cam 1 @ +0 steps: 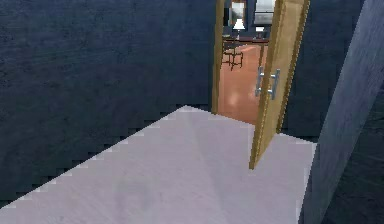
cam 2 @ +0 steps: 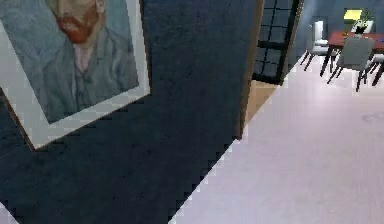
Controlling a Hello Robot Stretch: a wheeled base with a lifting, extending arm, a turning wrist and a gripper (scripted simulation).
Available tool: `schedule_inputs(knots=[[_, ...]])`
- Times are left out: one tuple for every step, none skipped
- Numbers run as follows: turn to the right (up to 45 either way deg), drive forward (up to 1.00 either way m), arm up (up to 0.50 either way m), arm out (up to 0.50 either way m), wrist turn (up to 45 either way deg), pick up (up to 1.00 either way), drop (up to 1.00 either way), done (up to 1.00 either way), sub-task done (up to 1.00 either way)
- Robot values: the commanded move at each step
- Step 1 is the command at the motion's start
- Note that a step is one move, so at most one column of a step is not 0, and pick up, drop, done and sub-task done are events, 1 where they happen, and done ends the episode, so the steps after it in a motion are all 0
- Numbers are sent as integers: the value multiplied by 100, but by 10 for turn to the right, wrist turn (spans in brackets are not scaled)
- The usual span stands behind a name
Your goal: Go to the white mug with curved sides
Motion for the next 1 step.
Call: schedule_inputs(knots=[[0,55,0,0,0,0,0,0,0]])
